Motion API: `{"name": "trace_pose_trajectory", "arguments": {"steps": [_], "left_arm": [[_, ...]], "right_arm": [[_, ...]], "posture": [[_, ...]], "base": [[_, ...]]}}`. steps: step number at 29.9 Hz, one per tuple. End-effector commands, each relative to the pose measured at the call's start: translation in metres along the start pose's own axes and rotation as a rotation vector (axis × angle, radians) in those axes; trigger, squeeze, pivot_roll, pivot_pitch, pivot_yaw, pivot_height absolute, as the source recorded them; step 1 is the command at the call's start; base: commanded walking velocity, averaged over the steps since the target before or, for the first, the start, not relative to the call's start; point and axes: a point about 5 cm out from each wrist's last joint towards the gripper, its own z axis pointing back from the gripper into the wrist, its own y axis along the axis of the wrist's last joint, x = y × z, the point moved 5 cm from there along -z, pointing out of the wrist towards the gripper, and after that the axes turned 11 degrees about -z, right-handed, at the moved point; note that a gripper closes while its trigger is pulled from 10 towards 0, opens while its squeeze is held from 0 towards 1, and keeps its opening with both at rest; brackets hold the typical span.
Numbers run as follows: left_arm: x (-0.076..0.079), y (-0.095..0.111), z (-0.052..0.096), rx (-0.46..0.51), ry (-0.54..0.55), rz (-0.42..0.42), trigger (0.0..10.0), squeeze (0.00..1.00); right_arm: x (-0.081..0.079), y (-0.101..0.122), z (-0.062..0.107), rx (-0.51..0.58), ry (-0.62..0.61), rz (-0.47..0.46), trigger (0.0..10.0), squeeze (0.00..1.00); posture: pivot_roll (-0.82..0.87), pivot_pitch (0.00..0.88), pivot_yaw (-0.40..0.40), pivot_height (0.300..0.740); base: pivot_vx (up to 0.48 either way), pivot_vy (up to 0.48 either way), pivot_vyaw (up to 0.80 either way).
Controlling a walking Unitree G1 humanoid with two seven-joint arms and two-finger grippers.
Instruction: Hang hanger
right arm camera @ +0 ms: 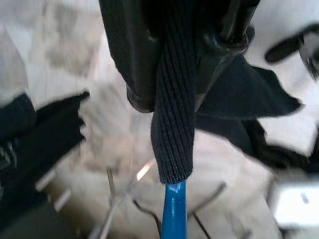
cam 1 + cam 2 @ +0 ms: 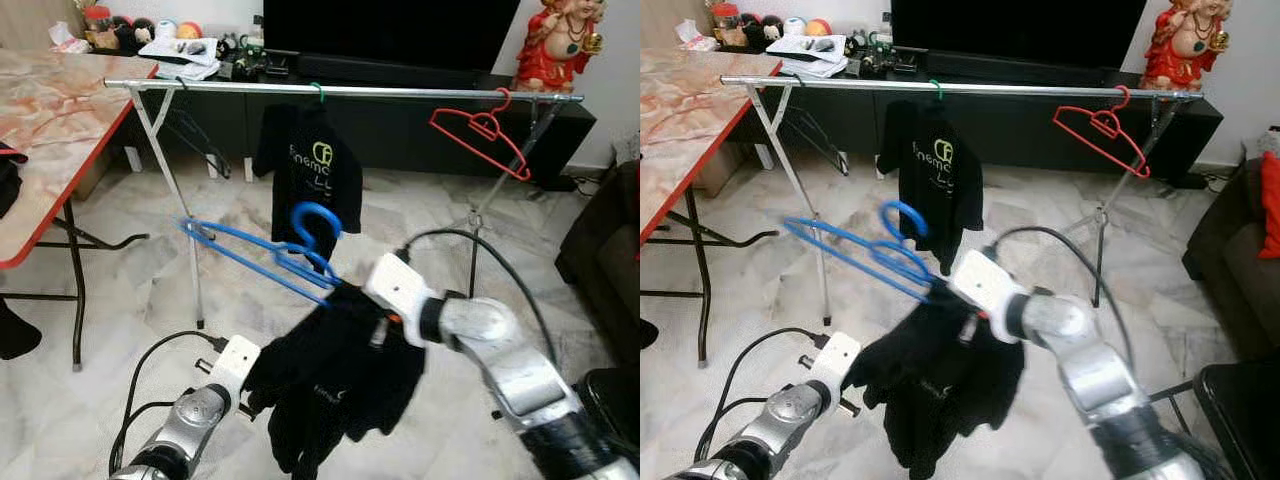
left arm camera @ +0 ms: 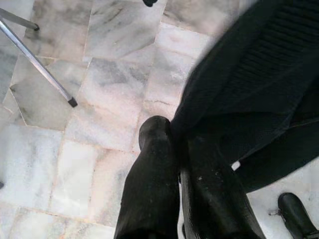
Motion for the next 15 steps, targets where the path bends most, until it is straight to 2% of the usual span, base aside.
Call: {"name": "trace_pose_trajectory", "arguments": {"steps": [1,4,6,9,10,11,12,15], "left_arm": [[-0.002,-0.019,0.005,-0.064,0.018,0.028,0.0,0.00],[-0.002,-0.020,0.005,-0.067,0.017,0.028,0.0,0.00],[-0.002,-0.020,0.005,-0.067,0.017,0.028,0.0,0.00],[-0.002,-0.021,0.006,-0.069,0.014,0.029,0.0,0.00],[-0.002,-0.022,0.006,-0.070,0.013,0.028,0.0,0.00],[-0.002,-0.022,0.006,-0.070,0.013,0.028,0.0,0.00],[-0.002,-0.022,0.006,-0.071,0.011,0.027,0.0,0.00],[-0.003,-0.023,0.006,-0.073,0.012,0.028,0.0,0.00]], "right_arm": [[0.024,-0.007,0.020,0.003,-0.084,0.010,0.0,0.00],[0.035,-0.021,0.031,-0.011,-0.109,-0.014,0.0,0.00],[0.036,-0.022,0.032,-0.010,-0.112,-0.019,0.0,0.00],[0.024,-0.037,0.046,0.016,0.018,-0.031,0.0,0.00],[0.023,-0.047,0.050,-0.011,0.037,-0.023,0.0,0.00],[0.023,-0.047,0.050,-0.011,0.037,-0.023,0.0,0.00],[0.023,-0.060,0.056,-0.052,0.055,-0.018,0.0,0.00],[0.019,-0.080,0.067,-0.126,0.111,-0.006,0.0,0.00]], "posture": [[-0.06,0.109,-0.081,0.740],[-0.06,0.112,-0.077,0.740],[-0.06,0.112,-0.077,0.740],[-0.06,0.113,-0.074,0.740],[-0.06,0.115,-0.074,0.740],[-0.06,0.115,-0.074,0.740],[-0.06,0.115,-0.074,0.740],[-0.06,0.116,-0.073,0.740]], "base": [[0.000,0.000,0.00],[0.000,0.000,0.00],[0.000,0.000,0.00],[0.000,0.000,0.00],[0.000,0.000,0.00],[0.000,0.000,0.00],[0.000,0.000,0.00],[0.000,0.000,0.00]]}}
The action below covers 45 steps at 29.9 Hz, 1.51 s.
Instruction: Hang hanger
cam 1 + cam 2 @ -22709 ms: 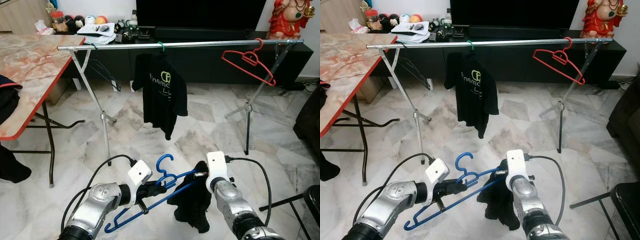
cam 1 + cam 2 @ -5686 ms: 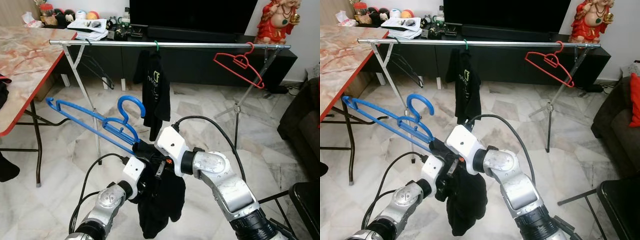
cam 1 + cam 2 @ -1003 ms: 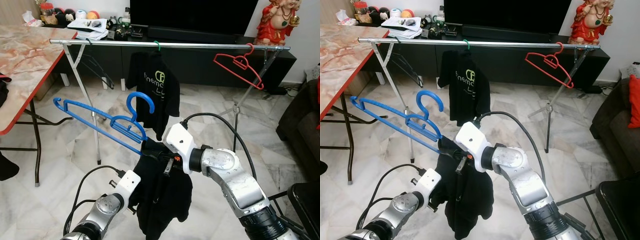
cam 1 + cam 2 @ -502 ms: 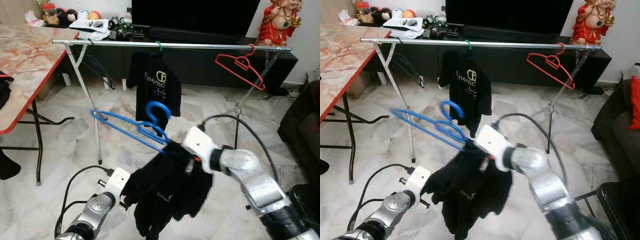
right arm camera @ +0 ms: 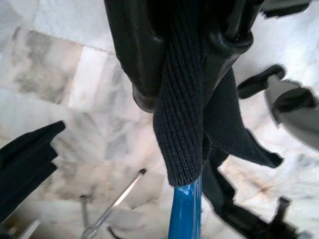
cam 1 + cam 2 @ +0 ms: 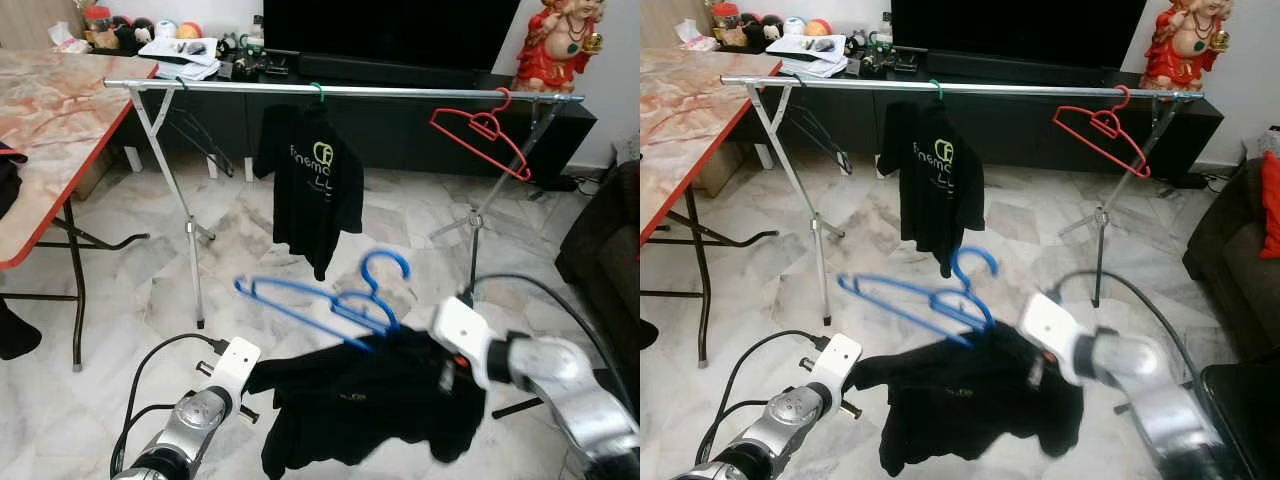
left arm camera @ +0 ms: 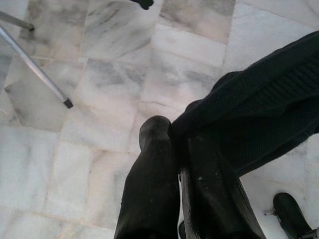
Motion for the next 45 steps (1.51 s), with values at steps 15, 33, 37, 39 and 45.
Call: {"name": "trace_pose_trajectory", "arguments": {"steps": [15,33,37,39,45], "left_arm": [[-0.006,-0.024,0.007,-0.078,0.018,0.018,0.0,0.00],[-0.002,-0.024,0.006,-0.083,-0.003,0.013,0.0,0.00],[-0.001,-0.025,0.006,-0.084,-0.009,0.010,0.0,0.00],[-0.001,-0.024,0.006,-0.082,-0.017,0.009,0.0,0.00],[-0.001,-0.017,0.005,-0.054,-0.039,0.018,0.0,0.00]], "right_arm": [[0.016,-0.064,0.039,-0.344,0.006,0.186,0.0,0.00],[0.063,-0.049,0.035,-0.346,-0.294,0.346,0.0,0.00],[0.063,-0.052,0.034,-0.354,-0.294,0.352,0.0,0.00],[0.063,-0.056,0.033,-0.368,-0.297,0.365,0.0,0.00],[0.055,-0.065,0.029,-0.419,-0.260,0.429,0.0,0.00]], "posture": [[-0.06,0.117,-0.068,0.740],[-0.06,0.110,-0.068,0.740],[-0.05,0.107,-0.069,0.740],[-0.05,0.105,-0.067,0.740],[-0.05,0.104,-0.066,0.740]], "base": [[0.000,0.000,0.00],[0.000,0.000,0.00],[0.000,0.000,0.00],[0.000,0.000,0.00],[0.000,0.000,0.00]]}}
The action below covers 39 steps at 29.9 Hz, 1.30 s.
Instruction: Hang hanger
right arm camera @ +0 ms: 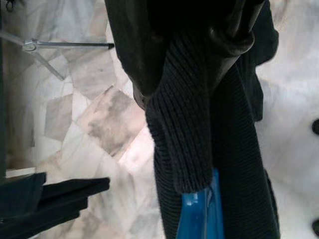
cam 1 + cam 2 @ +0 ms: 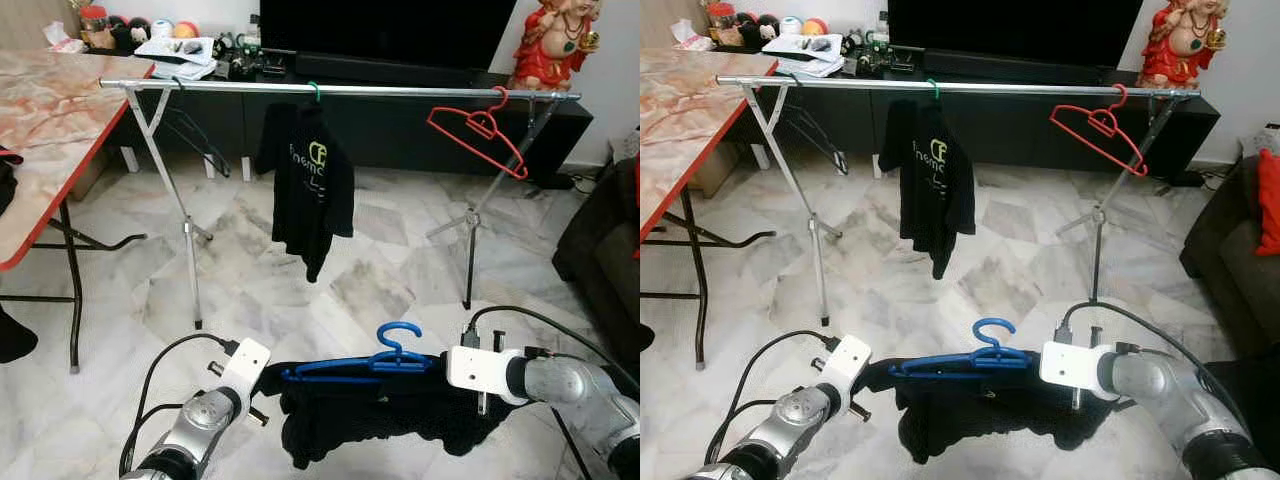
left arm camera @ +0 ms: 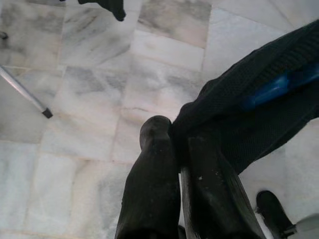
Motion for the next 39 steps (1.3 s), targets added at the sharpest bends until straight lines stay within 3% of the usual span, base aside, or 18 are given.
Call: {"name": "trace_pose_trajectory", "arguments": {"steps": [1,6,13,16,20,24,25,26,29,33,39], "left_arm": [[-0.015,-0.022,0.008,-0.070,0.033,0.017,0.0,0.00],[-0.025,-0.014,0.008,-0.046,0.034,0.039,0.0,0.00],[-0.027,0.009,0.006,0.047,-0.044,0.146,0.0,0.00],[-0.028,0.031,0.007,0.152,-0.119,0.195,0.0,0.00],[-0.029,0.044,0.009,0.199,-0.156,0.202,0.0,0.00],[-0.015,0.063,0.017,0.289,-0.302,0.163,0.0,0.00],[-0.009,0.067,0.020,0.302,-0.353,0.131,0.0,0.00],[-0.009,0.067,0.020,0.302,-0.353,0.131,0.0,0.00],[0.011,0.063,0.030,0.292,-0.498,0.061,0.0,0.00],[0.026,0.058,0.037,0.282,-0.587,0.028,0.0,0.00],[0.036,0.083,0.049,0.376,-0.645,0.055,0.1,0.00]], "right_arm": [[0.006,-0.024,0.011,-0.099,-0.028,0.009,0.0,0.00],[-0.007,-0.031,0.007,-0.143,0.010,0.087,0.0,0.00],[-0.023,-0.023,-0.007,-0.125,0.020,0.082,0.0,0.00],[-0.023,-0.016,-0.020,-0.110,-0.047,-0.001,0.0,0.00],[-0.025,-0.013,-0.027,-0.115,-0.062,-0.021,0.0,0.00],[-0.014,-0.001,-0.035,-0.080,-0.175,-0.146,0.0,0.00],[-0.009,0.005,-0.038,-0.040,-0.214,-0.250,0.0,0.00],[-0.009,0.005,-0.038,-0.040,-0.214,-0.250,0.0,0.00],[-0.004,0.026,-0.040,0.087,-0.228,-0.405,0.0,0.00],[0.000,0.038,-0.041,0.156,-0.225,-0.504,0.0,0.00],[-0.016,0.040,-0.048,0.139,-0.140,-0.509,0.0,0.00]], "posture": [[-0.05,0.106,-0.067,0.740],[-0.05,0.110,-0.067,0.740],[-0.05,0.112,-0.069,0.740],[-0.04,0.116,-0.069,0.740],[-0.03,0.116,-0.069,0.740],[-0.03,0.115,-0.070,0.740],[-0.03,0.117,-0.070,0.740],[-0.03,0.117,-0.070,0.740],[-0.03,0.115,-0.069,0.740],[-0.03,0.117,-0.067,0.740],[-0.03,0.118,-0.070,0.740]], "base": [[0.000,0.000,0.00],[0.000,0.000,0.00],[0.000,0.000,0.00],[0.000,0.000,0.00],[0.000,0.000,0.00],[0.000,0.000,0.00],[0.000,0.000,0.00],[0.000,0.000,0.00],[0.000,0.000,0.00],[0.000,0.000,0.00],[0.000,0.000,0.00]]}}
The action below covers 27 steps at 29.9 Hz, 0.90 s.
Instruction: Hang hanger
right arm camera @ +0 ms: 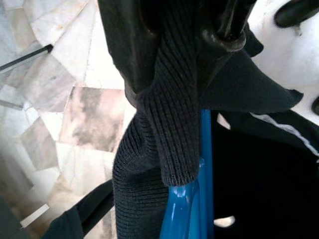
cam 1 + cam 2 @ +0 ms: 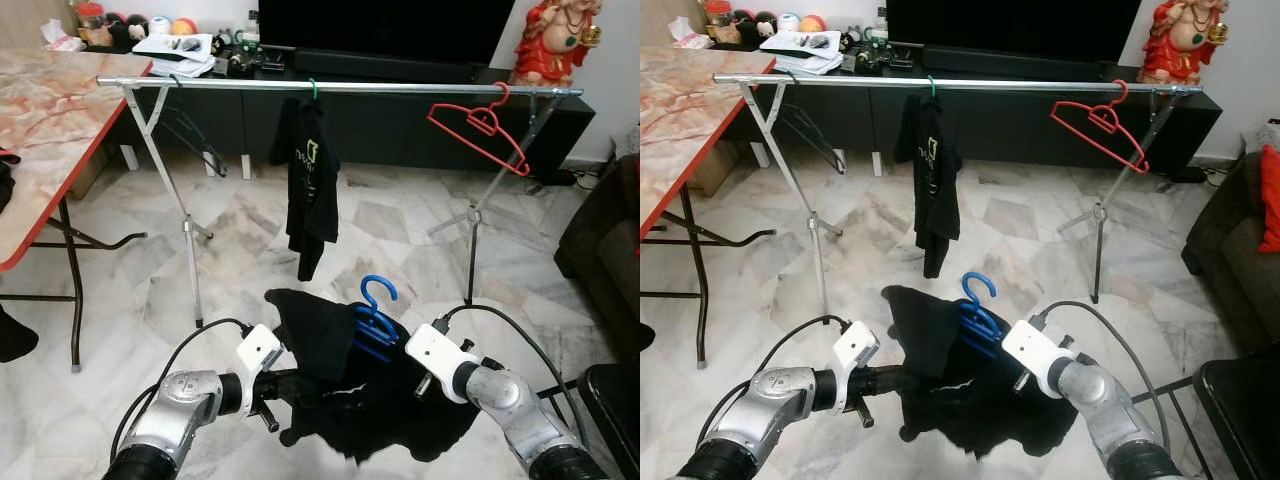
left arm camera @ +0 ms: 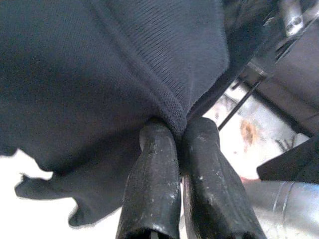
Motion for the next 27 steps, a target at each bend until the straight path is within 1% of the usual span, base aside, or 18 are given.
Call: {"name": "trace_pose_trajectory", "arguments": {"steps": [1,2,3,4,6,7,8,9,12,18,23,25,27], "left_arm": [[0.010,0.018,-0.005,0.067,-0.049,-0.004,1.6,0.00],[0.011,0.022,-0.006,0.075,-0.050,-0.010,6.7,0.00],[0.011,0.022,-0.006,0.075,-0.050,-0.010,6.7,0.00],[0.011,0.024,-0.007,0.068,-0.053,-0.024,10.0,0.00],[0.014,0.024,-0.007,0.059,-0.071,-0.039,10.0,0.00],[0.018,0.024,-0.006,0.060,-0.102,-0.031,10.0,0.20],[0.021,0.024,-0.005,0.061,-0.117,-0.032,10.0,0.90],[0.024,0.024,-0.004,0.062,-0.133,-0.028,10.0,1.00],[0.029,0.026,-0.001,0.067,-0.153,-0.019,10.0,1.00],[0.038,0.025,0.005,0.047,-0.211,-0.022,10.0,1.00],[0.039,0.025,0.007,0.042,-0.221,-0.022,10.0,1.00],[0.038,0.025,0.008,0.031,-0.212,-0.031,10.0,1.00],[0.018,0.024,0.007,0.013,-0.089,-0.075,10.0,1.00]], "right_arm": [[-0.008,-0.003,0.000,-0.011,0.046,-0.012,0.0,0.00],[-0.010,-0.004,-0.001,-0.013,0.051,-0.013,0.0,0.00],[-0.010,-0.004,-0.001,-0.013,0.051,-0.013,0.0,0.00],[-0.011,-0.004,-0.002,-0.011,0.050,-0.016,0.0,0.00],[-0.010,-0.002,-0.002,-0.006,0.047,-0.019,0.0,0.00],[-0.010,0.000,-0.003,-0.002,0.046,-0.019,0.0,0.00],[-0.009,0.001,-0.003,0.000,0.044,-0.018,0.0,0.00],[-0.008,0.002,-0.003,0.003,0.042,-0.016,0.0,0.00],[-0.008,0.004,-0.004,0.010,0.045,-0.010,0.0,0.00],[-0.015,0.008,-0.007,0.037,0.075,-0.005,0.0,0.00],[-0.013,0.009,-0.008,0.038,0.069,-0.007,0.0,0.00],[-0.013,0.009,-0.008,0.043,0.073,-0.004,0.0,0.00],[-0.016,0.011,-0.006,0.061,0.112,0.023,0.0,0.00]], "posture": [[-0.02,0.117,-0.070,0.740],[-0.02,0.117,-0.069,0.740],[-0.02,0.117,-0.069,0.740],[-0.02,0.117,-0.069,0.740],[-0.02,0.115,-0.067,0.740],[-0.02,0.114,-0.066,0.740],[-0.02,0.114,-0.066,0.740],[-0.02,0.114,-0.067,0.740],[-0.02,0.112,-0.068,0.740],[-0.01,0.107,-0.069,0.740],[-0.01,0.102,-0.068,0.740],[-0.01,0.101,-0.068,0.740],[-0.01,0.097,-0.065,0.740]], "base": [[0.000,0.000,0.00],[0.000,0.000,0.00],[0.000,0.000,0.00],[0.000,0.000,0.00],[0.000,0.000,0.00],[0.000,0.000,0.00],[0.000,0.000,0.00],[0.000,0.000,0.00],[0.000,0.000,0.00],[0.000,0.000,0.00],[0.000,0.000,0.00],[0.000,0.000,0.00],[0.000,0.000,0.00]]}}
